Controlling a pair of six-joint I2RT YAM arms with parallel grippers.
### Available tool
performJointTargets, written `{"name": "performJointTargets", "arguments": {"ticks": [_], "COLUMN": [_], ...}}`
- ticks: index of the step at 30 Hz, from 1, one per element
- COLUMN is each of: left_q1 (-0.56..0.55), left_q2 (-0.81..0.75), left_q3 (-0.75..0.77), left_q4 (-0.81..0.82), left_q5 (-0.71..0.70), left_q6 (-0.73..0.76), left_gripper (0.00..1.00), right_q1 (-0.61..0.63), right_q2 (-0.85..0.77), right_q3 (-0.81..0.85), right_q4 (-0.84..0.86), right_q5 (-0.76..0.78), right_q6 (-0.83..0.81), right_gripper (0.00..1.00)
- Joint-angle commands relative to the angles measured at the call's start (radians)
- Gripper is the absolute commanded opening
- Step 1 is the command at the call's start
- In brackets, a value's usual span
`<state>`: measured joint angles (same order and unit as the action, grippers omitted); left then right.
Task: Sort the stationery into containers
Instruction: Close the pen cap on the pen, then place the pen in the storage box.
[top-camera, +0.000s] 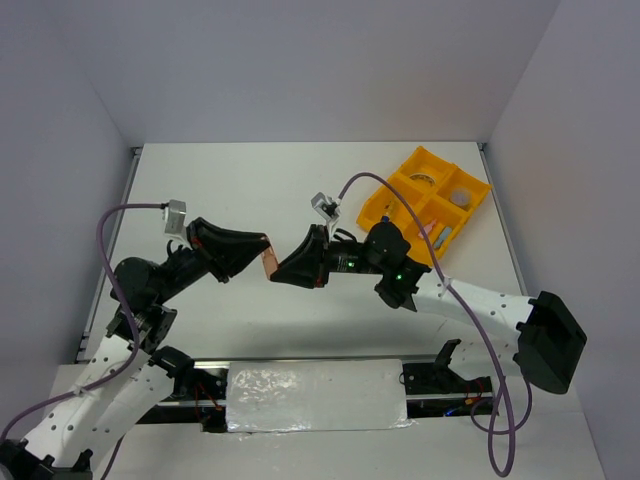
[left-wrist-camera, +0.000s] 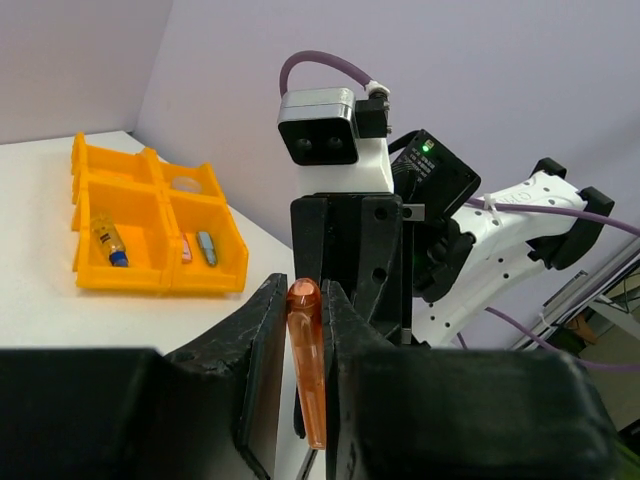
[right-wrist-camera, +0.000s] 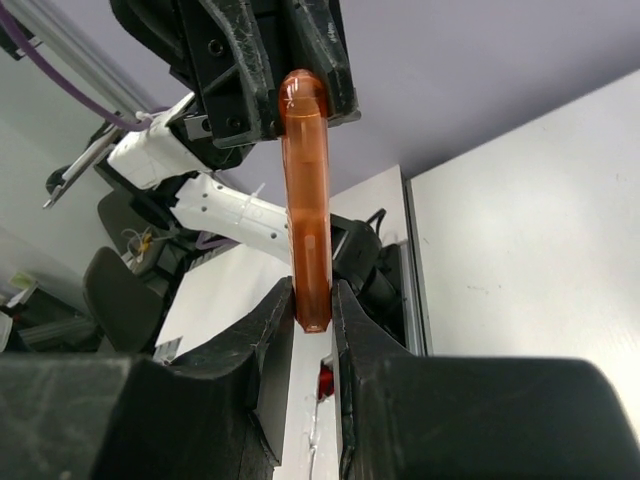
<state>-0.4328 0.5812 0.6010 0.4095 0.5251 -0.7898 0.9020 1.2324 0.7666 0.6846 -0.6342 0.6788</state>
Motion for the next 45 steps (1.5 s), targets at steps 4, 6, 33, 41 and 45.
{"name": "performJointTargets", "arguments": {"ticks": [4, 6, 33, 41, 45], "left_q1": [-0.003, -0.003, -0.001, 0.005, 0.006], "left_q2": [0.011, 0.006, 0.132, 0.112, 0.108], "left_q3": [-0.070, -0.090, 0.332, 0.292, 0.284], "left_q4": [0.005, -0.018, -0.996, -0.985, -0.985], "left_q5": [0.072, 0.062, -0.603, -0.636, -0.637], "left_q6": [0.003, 0.012, 0.334, 0.351, 0.348], "left_gripper": [0.00, 0.00, 0.99, 0.99, 0.99], "right_q1": [-0.038, -0.052, -0.894, -0.973, -0.973], "right_q2": [-0.057, -0.059, -0.215, -0.038, 0.007], "right_q3": [0.091, 0.099, -0.044, 0.052, 0.085], "right_q4": [0.049, 0.072, -1.013, -0.985, -0.965], "right_q5": [0.113, 0.131, 0.874, 0.786, 0.760], "right_q6": [0.019, 0.039, -0.107, -0.136, -0.108], "right_gripper": [0.00, 0.00, 0.00, 0.04, 0.07]}}
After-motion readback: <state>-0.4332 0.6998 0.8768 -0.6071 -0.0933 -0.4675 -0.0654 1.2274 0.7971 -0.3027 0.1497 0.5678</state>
